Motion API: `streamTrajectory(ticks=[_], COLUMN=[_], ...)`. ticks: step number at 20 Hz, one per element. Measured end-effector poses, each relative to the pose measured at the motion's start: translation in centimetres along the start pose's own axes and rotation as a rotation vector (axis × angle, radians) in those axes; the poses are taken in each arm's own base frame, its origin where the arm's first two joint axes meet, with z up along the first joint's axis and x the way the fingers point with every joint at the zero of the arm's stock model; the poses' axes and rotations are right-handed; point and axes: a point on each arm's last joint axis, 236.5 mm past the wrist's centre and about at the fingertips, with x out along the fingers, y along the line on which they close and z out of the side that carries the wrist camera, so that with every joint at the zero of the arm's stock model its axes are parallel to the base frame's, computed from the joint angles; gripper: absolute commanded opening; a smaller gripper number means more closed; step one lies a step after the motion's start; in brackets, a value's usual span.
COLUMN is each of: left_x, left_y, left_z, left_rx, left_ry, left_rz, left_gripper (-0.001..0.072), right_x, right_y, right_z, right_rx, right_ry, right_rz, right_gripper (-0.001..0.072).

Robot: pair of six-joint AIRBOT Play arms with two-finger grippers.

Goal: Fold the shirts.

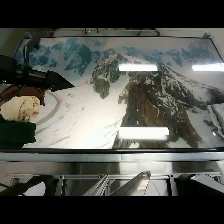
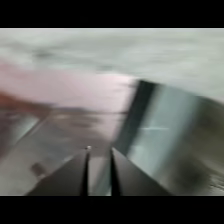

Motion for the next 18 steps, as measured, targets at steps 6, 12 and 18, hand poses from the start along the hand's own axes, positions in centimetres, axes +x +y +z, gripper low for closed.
streamTrajectory(ticks=[6, 12, 18], left_x=[-1.5, 0.1, 0.6], left_y=[-1.6, -0.3, 0.1], left_z=[-3.1, -10.7, -13.2], left_rx=[0.023, -0.051, -0.057], left_ry=[-0.059, -0.064, -0.101], left_rz=[0.054, 0.11, 0.143], left_gripper=[0.0014, 0.0014, 0.0015], right_x=[-1.2, 0.6, 2.7], right_y=[19.4, 25.1, 25.1], right_z=[-9.3, -26.1, -30.5], right_rx=[-0.586, -0.988, -1.028], right_ry=[-0.021, -0.02, -0.038], right_rz=[0.33, 0.56, 0.64], right_gripper=[0.0014, 0.0013, 0.0018])
